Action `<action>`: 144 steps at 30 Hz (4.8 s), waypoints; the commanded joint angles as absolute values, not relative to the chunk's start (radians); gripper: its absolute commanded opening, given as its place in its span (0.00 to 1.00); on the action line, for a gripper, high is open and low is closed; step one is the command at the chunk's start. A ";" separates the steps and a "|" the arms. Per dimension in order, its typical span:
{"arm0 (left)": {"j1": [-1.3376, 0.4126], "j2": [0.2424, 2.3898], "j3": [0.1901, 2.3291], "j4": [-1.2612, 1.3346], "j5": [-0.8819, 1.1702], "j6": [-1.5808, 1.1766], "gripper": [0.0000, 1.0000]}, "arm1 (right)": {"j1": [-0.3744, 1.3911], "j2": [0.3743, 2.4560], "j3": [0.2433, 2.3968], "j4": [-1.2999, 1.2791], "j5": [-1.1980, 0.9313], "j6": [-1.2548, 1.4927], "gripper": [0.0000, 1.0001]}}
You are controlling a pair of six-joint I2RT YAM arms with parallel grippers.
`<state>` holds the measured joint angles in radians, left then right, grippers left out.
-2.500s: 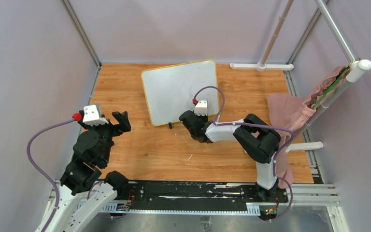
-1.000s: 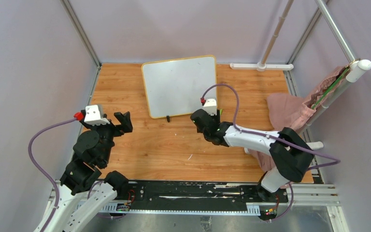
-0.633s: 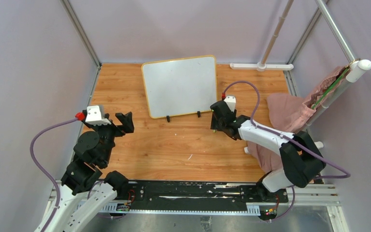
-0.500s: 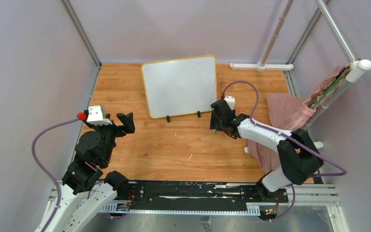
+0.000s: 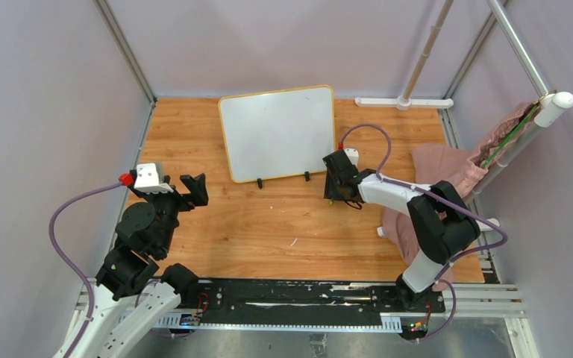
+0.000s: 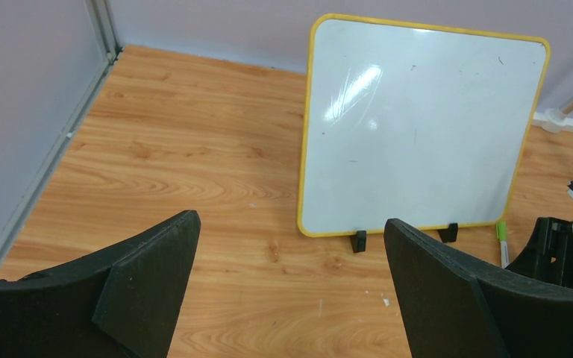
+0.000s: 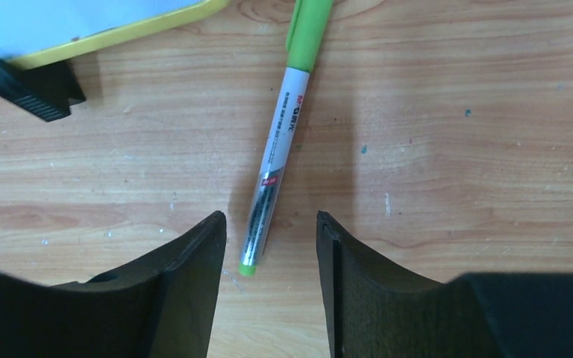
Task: Write a sentence on the whiteboard
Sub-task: Open the whiteboard marker at the center of the board.
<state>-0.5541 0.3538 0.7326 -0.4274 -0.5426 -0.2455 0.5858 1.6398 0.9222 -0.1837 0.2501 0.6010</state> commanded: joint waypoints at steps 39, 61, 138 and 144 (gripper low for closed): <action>-0.561 0.359 0.677 -0.305 -0.408 -0.257 1.00 | 0.658 1.088 0.759 -0.271 0.059 0.383 0.00; -0.561 0.755 0.728 0.241 0.420 -0.754 1.00 | 0.801 0.681 0.686 0.017 -0.431 0.374 0.00; -0.580 0.827 0.694 0.463 0.619 -0.894 0.00 | 0.956 0.980 0.852 0.348 -0.301 0.608 0.55; -0.580 0.797 0.682 0.471 0.620 -0.894 0.00 | 0.956 1.023 0.875 0.413 -0.348 0.655 0.44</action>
